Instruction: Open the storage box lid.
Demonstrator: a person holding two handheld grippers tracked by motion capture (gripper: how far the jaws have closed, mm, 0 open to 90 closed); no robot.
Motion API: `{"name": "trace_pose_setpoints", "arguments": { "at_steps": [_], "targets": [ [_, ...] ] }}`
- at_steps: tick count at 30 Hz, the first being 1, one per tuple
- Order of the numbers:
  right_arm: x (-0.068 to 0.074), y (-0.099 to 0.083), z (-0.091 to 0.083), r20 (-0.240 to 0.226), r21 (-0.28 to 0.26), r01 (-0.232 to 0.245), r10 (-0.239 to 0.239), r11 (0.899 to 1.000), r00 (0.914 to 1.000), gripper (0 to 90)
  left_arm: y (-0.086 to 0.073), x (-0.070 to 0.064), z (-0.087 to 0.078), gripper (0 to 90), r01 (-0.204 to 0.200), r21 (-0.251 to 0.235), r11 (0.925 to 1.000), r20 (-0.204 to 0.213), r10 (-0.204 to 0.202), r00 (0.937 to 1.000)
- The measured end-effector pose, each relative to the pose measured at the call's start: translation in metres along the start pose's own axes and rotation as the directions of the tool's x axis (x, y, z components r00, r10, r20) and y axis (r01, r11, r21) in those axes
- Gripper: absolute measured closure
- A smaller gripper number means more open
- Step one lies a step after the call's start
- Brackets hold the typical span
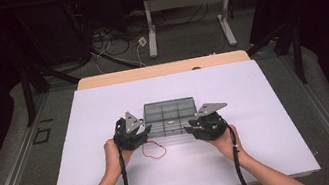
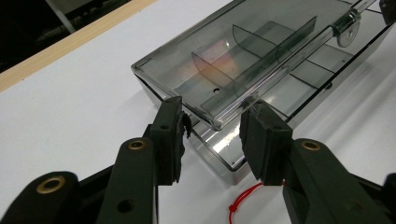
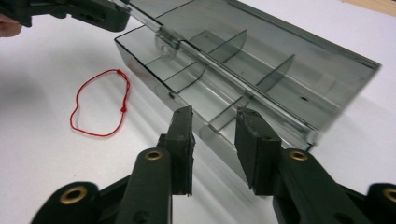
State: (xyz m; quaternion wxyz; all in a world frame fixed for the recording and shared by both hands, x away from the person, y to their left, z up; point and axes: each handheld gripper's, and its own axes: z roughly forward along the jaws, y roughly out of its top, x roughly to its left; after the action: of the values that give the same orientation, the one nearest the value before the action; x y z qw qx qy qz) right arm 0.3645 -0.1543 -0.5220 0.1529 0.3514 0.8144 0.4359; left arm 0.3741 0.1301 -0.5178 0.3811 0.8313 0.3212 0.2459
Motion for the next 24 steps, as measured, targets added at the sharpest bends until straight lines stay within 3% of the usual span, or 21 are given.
{"name": "trace_pose_setpoints", "arguments": {
  "at_steps": [4,11,22,24],
  "targets": [
    [-0.006,0.0,-0.003,0.006,0.041,-0.007,0.007,0.999,1.0,62.7,0.0,0.0,0.0,60.2,0.004,-0.004,1.0,0.002,-0.004,1.0],
    [-0.016,0.0,-0.006,0.046,0.062,-0.016,0.013,0.998,0.9989,60.0,0.0,0.001,-0.001,60.6,0.008,-0.019,0.9998,0.003,-0.008,1.0],
    [-0.023,0.004,-0.012,0.119,0.005,0.025,-0.026,1.0,0.9925,59.0,0.0,0.001,-0.001,60.5,0.006,-0.036,0.9994,0.002,-0.006,1.0],
    [-0.024,0.004,-0.013,0.114,0.005,0.031,-0.031,1.0,0.993,59.3,0.0,0.001,-0.001,60.5,0.004,-0.036,0.9994,0.003,-0.004,1.0]
  ]
}}
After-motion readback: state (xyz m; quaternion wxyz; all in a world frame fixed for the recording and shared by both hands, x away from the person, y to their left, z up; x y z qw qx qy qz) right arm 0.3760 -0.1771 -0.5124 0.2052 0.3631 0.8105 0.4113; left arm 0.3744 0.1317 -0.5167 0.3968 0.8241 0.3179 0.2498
